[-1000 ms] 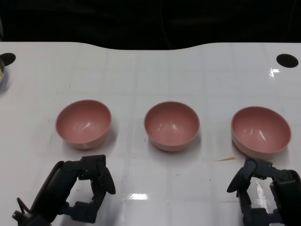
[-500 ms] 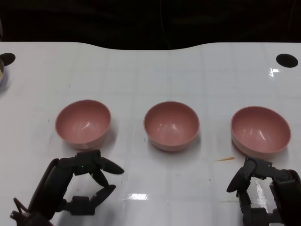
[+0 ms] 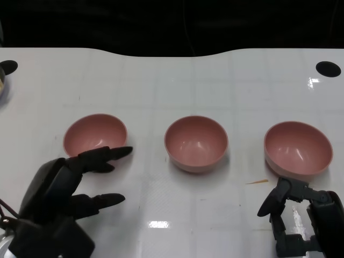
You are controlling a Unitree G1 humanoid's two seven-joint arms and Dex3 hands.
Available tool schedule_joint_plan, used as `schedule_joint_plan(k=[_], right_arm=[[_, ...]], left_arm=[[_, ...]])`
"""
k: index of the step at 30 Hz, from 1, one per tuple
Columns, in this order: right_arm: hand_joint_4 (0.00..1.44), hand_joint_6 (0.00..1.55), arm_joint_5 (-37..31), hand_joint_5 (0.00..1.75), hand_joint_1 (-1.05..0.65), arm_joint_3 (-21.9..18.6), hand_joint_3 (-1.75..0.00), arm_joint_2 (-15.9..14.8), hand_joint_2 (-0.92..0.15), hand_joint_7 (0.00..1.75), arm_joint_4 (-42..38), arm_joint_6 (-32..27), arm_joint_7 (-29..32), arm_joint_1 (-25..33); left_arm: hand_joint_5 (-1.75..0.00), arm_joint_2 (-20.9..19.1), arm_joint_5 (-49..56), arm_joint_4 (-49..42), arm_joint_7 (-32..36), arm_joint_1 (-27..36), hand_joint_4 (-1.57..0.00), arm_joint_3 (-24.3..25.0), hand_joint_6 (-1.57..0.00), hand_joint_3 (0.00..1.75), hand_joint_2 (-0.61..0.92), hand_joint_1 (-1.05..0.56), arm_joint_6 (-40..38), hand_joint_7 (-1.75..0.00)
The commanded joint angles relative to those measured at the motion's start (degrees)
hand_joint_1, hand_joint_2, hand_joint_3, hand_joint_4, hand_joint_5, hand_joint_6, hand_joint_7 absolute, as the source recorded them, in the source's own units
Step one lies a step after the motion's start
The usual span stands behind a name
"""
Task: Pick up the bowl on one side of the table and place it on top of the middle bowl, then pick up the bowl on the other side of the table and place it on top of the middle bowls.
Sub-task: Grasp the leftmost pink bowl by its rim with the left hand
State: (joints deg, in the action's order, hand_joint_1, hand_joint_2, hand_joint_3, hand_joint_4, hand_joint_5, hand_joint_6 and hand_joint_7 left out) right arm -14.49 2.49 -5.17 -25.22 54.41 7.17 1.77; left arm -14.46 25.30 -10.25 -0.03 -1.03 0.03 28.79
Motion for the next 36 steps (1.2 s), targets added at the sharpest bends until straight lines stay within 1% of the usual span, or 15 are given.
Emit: schedule_joint_plan(k=[1,3,4,7,12,15,18,24,27,30,32,34,35,36], right_arm=[[0.9,0.87,-0.6,1.64,0.05,-0.6,-1.69,-0.4,-0.14,1.35,-0.3,0.4,1.0,-0.4],[0.9,0.87,-0.5,1.63,0.05,-0.6,-1.7,-0.5,-0.14,1.35,-0.3,0.4,1.1,-0.4],[0.9,0.87,-0.4,1.63,0.04,-0.6,-1.7,-0.4,-0.14,1.35,-0.3,0.3,1.1,-0.4],[0.9,0.87,-0.3,1.64,0.04,-0.6,-1.7,-0.4,-0.14,1.35,-0.2,0.2,1.2,-0.4],[0.9,0.87,-0.6,1.64,0.03,-0.6,-1.7,-0.4,-0.14,1.35,0.0,-0.1,1.6,-0.3],[0.9,0.87,-1.0,1.65,0.03,-0.5,-1.7,-0.5,-0.14,1.35,0.1,-0.3,1.8,-0.4],[0.9,0.87,-1.4,1.65,0.03,-0.5,-1.69,-0.4,-0.14,1.35,0.5,-0.7,1.9,-0.3],[0.89,0.86,-1.9,1.65,0.05,-0.3,-1.68,-0.4,-0.14,1.35,0.9,-1.3,1.9,-0.1],[0.89,0.87,-2.6,1.63,0.05,-0.3,-1.68,-0.3,-0.13,1.34,1.2,-1.4,2.4,-0.1],[0.9,0.87,-2.4,1.62,0.05,-0.2,-1.68,-0.4,-0.13,1.33,1.1,-1.3,2.3,-0.1],[0.9,0.87,-2.1,1.62,0.05,-0.1,-1.68,-0.3,-0.13,1.33,0.9,-1.1,2.2,-0.2],[0.91,0.88,-2.3,1.63,0.05,-0.1,-1.69,-0.3,-0.13,1.33,1.0,-1.2,2.3,-0.2],[0.91,0.88,-2.4,1.63,0.05,-0.2,-1.69,-0.3,-0.13,1.33,1.0,-1.3,2.4,-0.2],[0.91,0.88,-2.4,1.63,0.05,-0.1,-1.69,-0.3,-0.13,1.33,1.2,-1.6,2.3,-0.1]], left_arm=[[-0.37,-2.0,5.8,2.0,4.1,-1.1,-0.58,-0.3,-0.57,0.0,0.85,-0.39,-3.6,0.0],[-0.33,-2.5,9.6,2.8,5.7,-1.8,-0.54,-1.2,-0.53,0.01,0.87,-0.43,-6.3,0.0],[-0.3,-2.7,11.4,3.2,6.3,-2.1,-0.51,-1.7,-0.48,0.01,0.87,-0.44,-7.5,0.0],[-0.27,-3.7,16.1,3.7,7.9,-3.0,-0.48,-3.8,-0.41,0.01,0.88,-0.45,-10.5,0.0],[-0.24,-4.8,21.0,4.7,8.4,-3.9,-0.44,-6.5,-0.37,0.01,0.89,-0.45,-14.9,0.0],[-0.23,-3.9,27.2,3.4,9.0,-6.0,-0.44,-10.0,-0.36,0.01,0.9,-0.45,-21.2,0.0],[-0.22,-3.0,32.6,1.5,7.8,-8.6,-0.44,-13.6,-0.34,0.02,0.92,-0.45,-28.4,0.0],[-0.2,-2.0,36.4,-4.0,8.3,-13.1,-0.53,-18.6,-0.44,0.0,0.88,-0.39,-36.3,-0.03],[-0.19,-1.6,38.4,-7.8,7.9,-16.0,-0.57,-21.3,-0.48,0.01,0.89,-0.39,-40.3,-0.03],[-0.21,-1.3,38.5,-11.8,7.4,-18.6,-0.66,-23.3,-0.52,0.01,0.9,-0.39,-42.5,-0.04],[-0.29,-1.2,37.8,-14.5,7.4,-20.2,-0.75,-24.4,-0.56,0.01,0.91,-0.38,-43.0,-0.04],[-0.57,-1.2,37.2,-17.3,7.4,-21.9,-0.7,-25.5,-0.61,0.01,0.92,-0.37,-43.2,-0.02],[-0.78,-1.2,36.9,-18.7,7.6,-22.8,-0.67,-25.9,-0.66,0.01,0.92,-0.37,-43.1,-0.01],[-0.91,-1.2,36.5,-20.3,8.1,-23.6,-0.66,-26.4,-0.68,0.01,0.92,-0.37,-42.8,-0.01]])
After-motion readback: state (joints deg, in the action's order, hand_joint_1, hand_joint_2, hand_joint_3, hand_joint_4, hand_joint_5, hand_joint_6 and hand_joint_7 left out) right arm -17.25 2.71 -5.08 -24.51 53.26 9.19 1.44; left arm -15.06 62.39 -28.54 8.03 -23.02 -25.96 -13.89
